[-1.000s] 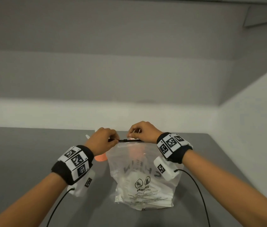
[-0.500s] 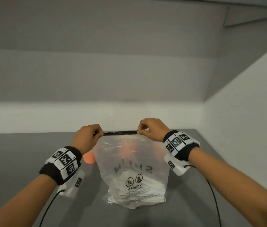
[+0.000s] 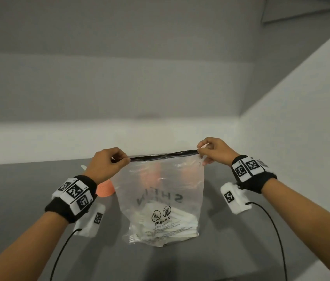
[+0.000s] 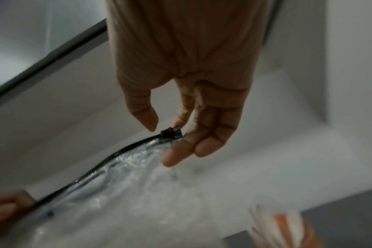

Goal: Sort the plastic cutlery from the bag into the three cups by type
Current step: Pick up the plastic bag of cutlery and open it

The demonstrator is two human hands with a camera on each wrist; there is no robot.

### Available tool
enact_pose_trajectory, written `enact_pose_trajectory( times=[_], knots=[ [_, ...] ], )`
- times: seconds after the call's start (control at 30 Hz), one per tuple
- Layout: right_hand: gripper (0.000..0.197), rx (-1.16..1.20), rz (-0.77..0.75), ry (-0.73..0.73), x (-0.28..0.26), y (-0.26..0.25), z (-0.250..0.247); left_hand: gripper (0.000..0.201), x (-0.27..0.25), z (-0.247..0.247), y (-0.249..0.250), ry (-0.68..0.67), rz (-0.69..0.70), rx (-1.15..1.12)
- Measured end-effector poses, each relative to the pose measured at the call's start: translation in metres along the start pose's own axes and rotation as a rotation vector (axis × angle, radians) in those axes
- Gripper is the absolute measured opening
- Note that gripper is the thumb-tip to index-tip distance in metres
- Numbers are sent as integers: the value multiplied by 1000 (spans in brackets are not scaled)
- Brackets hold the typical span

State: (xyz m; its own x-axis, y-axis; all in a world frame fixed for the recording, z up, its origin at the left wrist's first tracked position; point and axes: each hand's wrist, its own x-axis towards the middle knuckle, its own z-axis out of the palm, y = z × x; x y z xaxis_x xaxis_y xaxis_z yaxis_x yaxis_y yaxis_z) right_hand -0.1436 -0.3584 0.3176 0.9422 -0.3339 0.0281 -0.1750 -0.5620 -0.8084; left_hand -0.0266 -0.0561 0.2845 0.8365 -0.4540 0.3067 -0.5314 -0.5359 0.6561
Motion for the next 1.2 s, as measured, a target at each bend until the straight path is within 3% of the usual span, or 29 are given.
enact_pose_trajectory(
  times=[0.07, 0.13, 0.27, 0.47, 0.53, 0.6, 0.67, 0.73, 0.8, 0.93, 1.0, 1.1, 1.2],
  knots=[
    [7, 111, 54, 22, -1, -9, 8, 32, 4, 4, 5, -10, -14, 94],
    [16, 44, 47, 51, 0, -15, 16, 49, 8, 8, 14, -18, -23, 290],
    [19, -116, 7, 21, 0, -20, 25, 44, 10, 18, 33, -53, 19, 383],
    [14, -100, 140, 43, -3, -17, 19, 31, 10, 27, 35, -169, -45, 635],
    [11, 86, 230, 49, -5, -15, 18, 30, 10, 28, 30, -183, -90, 718],
    [5, 496, 369, 20, -8, -13, 21, 29, 4, 30, 24, -266, -126, 711],
    [11, 958, 485, -11, -10, -10, 26, 26, -3, 37, 14, -352, -156, 650],
    [21, 1167, 532, -6, -10, -3, 32, 20, -10, 45, 2, -339, -181, 554],
    [24, 1195, 553, 5, -11, 4, 38, 15, -12, 50, -6, -257, -272, 280],
    [10, 1093, 546, -146, -18, 26, 48, 21, -7, 49, -4, -54, -737, -857],
    [13, 848, 527, -308, -30, 32, 54, 23, -7, 43, 3, -30, -841, -1200],
    [22, 430, 509, -543, -53, 36, 63, 31, -7, 43, 9, 29, -903, -1425],
    [16, 409, 524, -509, -56, 44, 65, 22, -9, 52, 7, -33, -859, -1285]
  ],
)
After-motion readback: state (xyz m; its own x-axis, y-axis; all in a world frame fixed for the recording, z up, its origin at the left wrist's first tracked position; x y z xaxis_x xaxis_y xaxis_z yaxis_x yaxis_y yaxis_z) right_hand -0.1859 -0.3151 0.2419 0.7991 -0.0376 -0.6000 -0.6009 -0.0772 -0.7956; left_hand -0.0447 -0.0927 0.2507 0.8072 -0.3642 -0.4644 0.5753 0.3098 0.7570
